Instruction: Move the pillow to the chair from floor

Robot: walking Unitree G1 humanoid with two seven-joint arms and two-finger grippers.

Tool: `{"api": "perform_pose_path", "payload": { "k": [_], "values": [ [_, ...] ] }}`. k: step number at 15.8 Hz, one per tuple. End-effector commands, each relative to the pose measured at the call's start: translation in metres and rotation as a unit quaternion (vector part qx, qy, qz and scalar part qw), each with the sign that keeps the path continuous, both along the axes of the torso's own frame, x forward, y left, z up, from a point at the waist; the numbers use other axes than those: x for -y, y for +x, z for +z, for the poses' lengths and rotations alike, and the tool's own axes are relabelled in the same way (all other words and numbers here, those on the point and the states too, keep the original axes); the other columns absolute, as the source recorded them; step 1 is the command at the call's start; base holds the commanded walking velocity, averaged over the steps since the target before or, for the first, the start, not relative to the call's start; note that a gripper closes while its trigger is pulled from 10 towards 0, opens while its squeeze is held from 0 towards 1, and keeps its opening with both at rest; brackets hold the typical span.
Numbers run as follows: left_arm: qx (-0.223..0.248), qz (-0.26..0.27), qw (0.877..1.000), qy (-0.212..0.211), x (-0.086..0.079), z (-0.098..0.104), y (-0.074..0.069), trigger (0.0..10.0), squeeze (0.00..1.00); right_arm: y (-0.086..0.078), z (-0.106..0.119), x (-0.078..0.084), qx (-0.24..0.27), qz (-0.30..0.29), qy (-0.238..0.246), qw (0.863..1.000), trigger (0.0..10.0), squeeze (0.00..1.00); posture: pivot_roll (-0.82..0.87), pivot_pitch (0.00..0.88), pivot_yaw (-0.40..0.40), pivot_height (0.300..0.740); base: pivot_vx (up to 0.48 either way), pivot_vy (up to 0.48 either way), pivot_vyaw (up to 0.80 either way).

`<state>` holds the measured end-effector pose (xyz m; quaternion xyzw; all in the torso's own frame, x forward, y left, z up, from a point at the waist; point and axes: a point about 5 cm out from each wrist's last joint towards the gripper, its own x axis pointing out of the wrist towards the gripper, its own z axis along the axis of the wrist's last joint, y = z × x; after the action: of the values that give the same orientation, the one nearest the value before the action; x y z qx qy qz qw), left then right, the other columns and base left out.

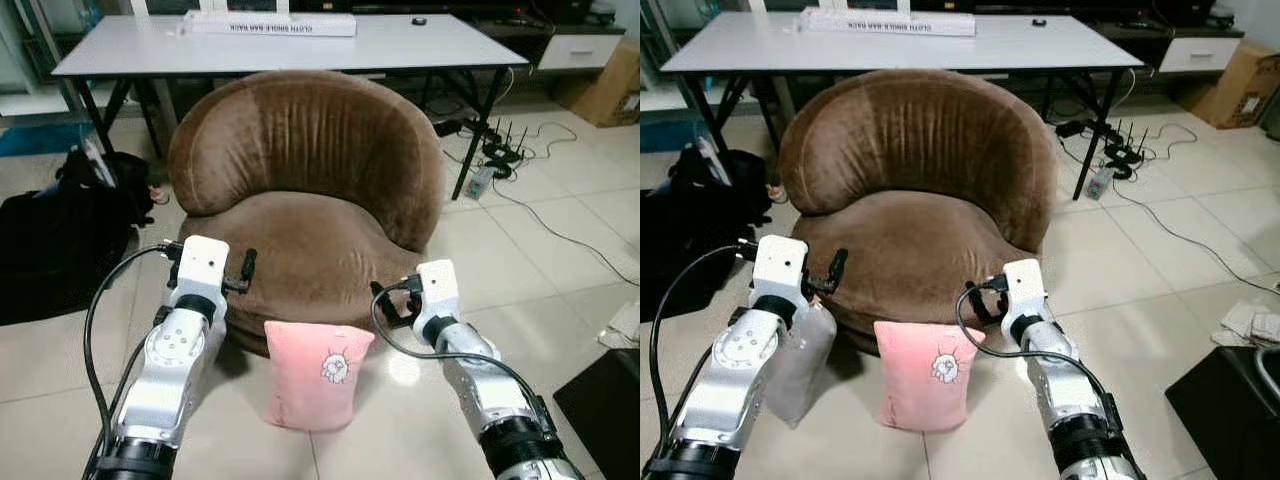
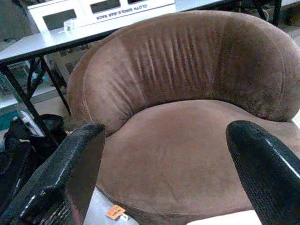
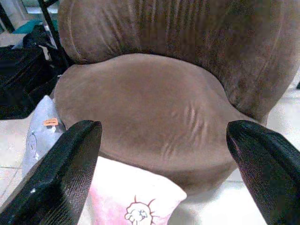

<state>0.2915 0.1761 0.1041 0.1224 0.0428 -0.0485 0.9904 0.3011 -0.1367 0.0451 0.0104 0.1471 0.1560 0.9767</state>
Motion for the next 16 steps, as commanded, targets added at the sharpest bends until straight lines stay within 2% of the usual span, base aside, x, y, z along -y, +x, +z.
{"api": "perform_pose_path", "payload": {
  "k": [1,2,5,13,16],
  "values": [
    [0.012,-0.012,1.000,0.002,0.0034,0.0093,0.0058,10.0,0.00,0.0067,0.0066,-0.0007,0.008,0.002,0.001,1.000,10.0,0.00,0.11,0.000,-0.034,0.740,0.315,0.000,0.00],
    [0.012,-0.014,1.000,0.003,0.0037,0.0098,0.0064,10.0,0.00,0.0073,0.0081,-0.0030,0.012,0.015,-0.008,1.000,10.0,0.00,0.11,0.000,-0.034,0.740,0.322,0.000,0.00],
    [0.007,-0.019,1.000,0.004,0.0042,0.0085,0.0062,10.0,0.00,0.0095,0.0106,-0.0049,0.014,0.020,-0.010,1.000,10.0,0.00,0.11,0.000,-0.036,0.740,0.338,0.000,0.80],
    [-0.001,-0.028,1.000,0.014,0.0058,0.0063,0.0084,10.0,0.00,0.0137,0.0127,0.0002,0.011,0.007,-0.012,1.000,10.0,0.00,0.10,0.000,-0.037,0.740,0.348,0.000,0.00],
    [-0.010,-0.034,0.999,0.021,0.0085,0.0027,0.0064,10.0,0.00,0.0142,0.0121,0.0009,0.006,0.009,-0.010,1.000,10.0,0.00,0.10,0.000,-0.038,0.740,0.000,0.000,0.00]
  ]
}}
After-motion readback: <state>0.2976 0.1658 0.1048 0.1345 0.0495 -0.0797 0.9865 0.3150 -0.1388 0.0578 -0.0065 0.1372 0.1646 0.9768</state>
